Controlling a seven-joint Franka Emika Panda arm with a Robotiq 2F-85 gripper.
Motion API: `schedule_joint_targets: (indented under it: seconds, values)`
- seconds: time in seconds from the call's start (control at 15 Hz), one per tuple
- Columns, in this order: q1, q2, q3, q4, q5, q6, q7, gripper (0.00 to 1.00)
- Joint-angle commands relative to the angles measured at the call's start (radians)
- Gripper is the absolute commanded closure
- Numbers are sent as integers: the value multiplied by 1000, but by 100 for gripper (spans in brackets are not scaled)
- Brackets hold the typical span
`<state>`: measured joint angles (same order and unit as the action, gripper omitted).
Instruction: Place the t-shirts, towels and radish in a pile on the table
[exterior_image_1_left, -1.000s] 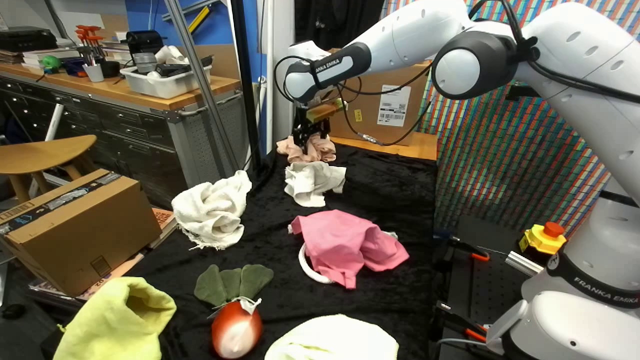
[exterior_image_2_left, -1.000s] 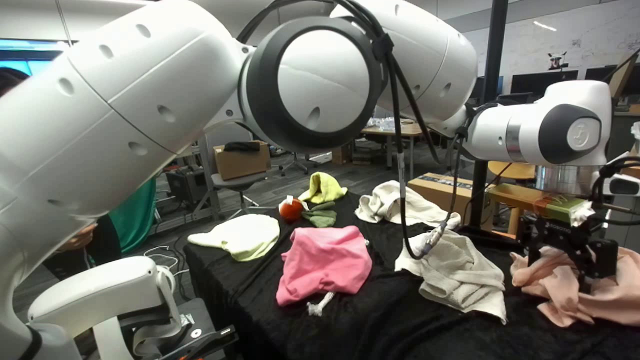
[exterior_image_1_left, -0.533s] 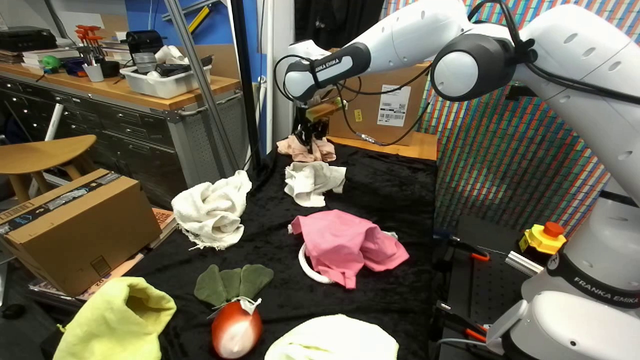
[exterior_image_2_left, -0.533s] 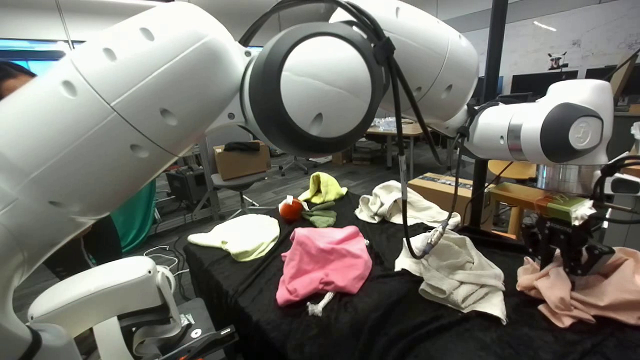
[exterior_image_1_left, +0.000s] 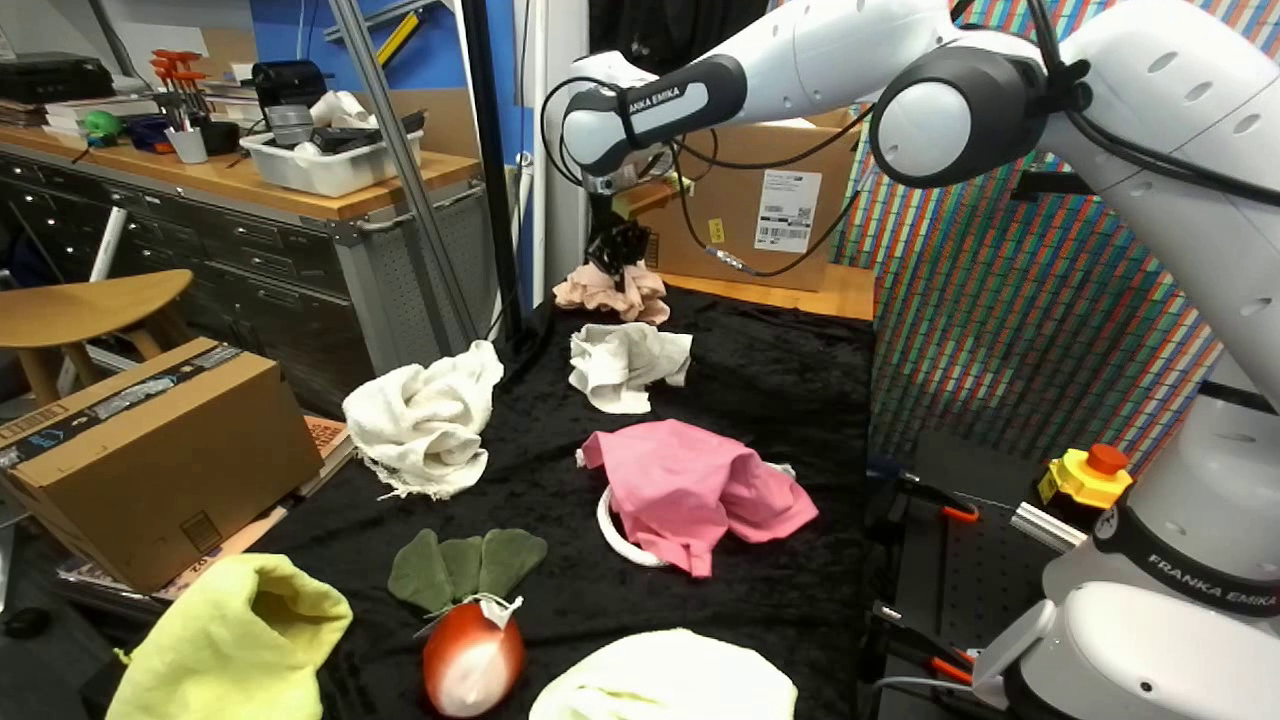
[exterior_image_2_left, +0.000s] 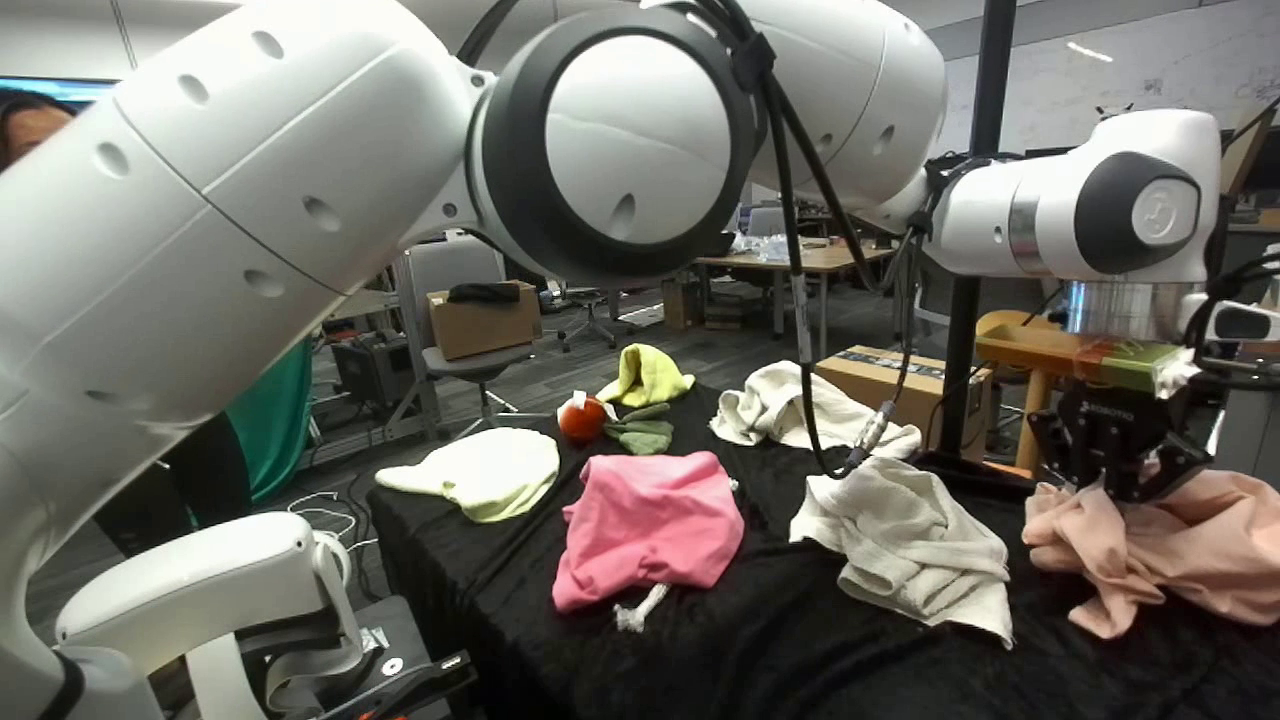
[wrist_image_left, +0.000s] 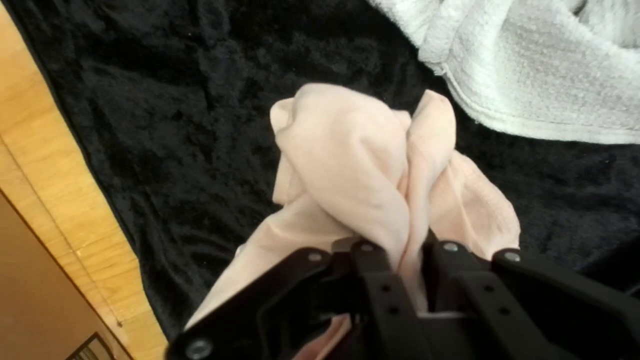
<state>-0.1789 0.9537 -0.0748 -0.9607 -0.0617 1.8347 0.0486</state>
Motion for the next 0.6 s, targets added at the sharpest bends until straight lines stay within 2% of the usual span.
schedule_joint_targets:
  seconds: [0.0,0.53]
  values:
    - [-6,-132,24,-89,12,-58,-67,92]
    - [19,-477,29,-323,-14,-239,-109,93]
